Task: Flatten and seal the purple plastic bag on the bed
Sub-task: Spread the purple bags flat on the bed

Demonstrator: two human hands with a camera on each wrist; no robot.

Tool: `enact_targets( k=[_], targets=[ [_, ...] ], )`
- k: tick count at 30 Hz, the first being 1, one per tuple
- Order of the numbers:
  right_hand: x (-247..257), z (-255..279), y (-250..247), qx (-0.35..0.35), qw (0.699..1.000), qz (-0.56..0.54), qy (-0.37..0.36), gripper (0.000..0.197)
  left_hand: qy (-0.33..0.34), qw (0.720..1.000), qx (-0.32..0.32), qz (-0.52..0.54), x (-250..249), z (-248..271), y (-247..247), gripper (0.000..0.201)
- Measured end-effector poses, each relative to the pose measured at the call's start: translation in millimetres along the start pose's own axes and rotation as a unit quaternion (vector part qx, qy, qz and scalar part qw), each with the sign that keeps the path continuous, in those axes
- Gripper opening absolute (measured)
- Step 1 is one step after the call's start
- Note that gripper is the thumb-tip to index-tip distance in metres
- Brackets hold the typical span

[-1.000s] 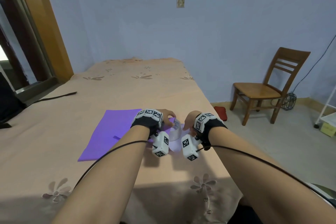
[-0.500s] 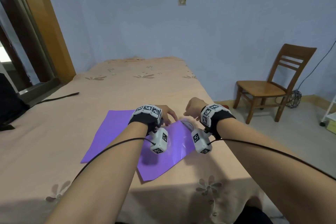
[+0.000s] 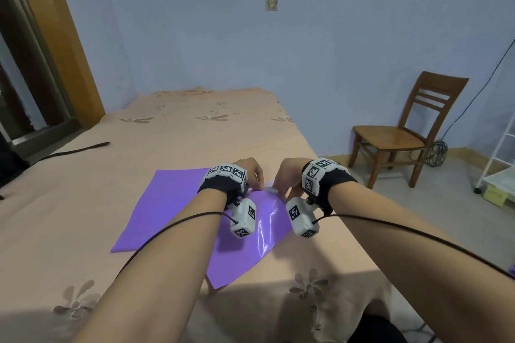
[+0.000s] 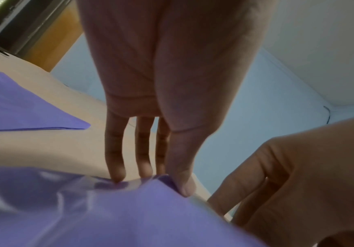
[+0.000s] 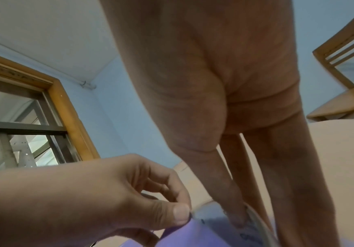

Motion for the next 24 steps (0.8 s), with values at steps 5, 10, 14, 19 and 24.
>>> enact_targets(
  k=[5,10,14,19,24],
  targets=[
    [14,4,2,0.013,1.000,0.002,0.007,0.035,0.003,1.000,-0.015,0.013,-8,-1,-11,0.022],
    [10,10,-5,0.012,1.000,0.017,0.011,0.018,0.003,0.999,0.010,0.038,0,6,-6,0.012],
    [-9,29,-4,0.088,0.990,0.097,0.056,0.025,-0.020,0.998,-0.001,0.057,18,3,7,0.033],
    [-25,44,10,0.175,0.966,0.187,0.044,0.058,-0.009,0.999,0.013,0.035,14,2,16,0.043],
    [-30,52,27,0.228,0.968,0.092,0.048,0.078,-0.021,0.998,0.030,0.043,14,0,17,0.046]
  ],
)
Point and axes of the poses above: each hand's wrist, its own z-axis away from the middle knuckle, its own y-axis out of the palm, x = y × z, the point moved 9 cm from there along -z, towards the middle knuckle, and after that the axes turned 11 degrees about -x, right-handed, at the moved point
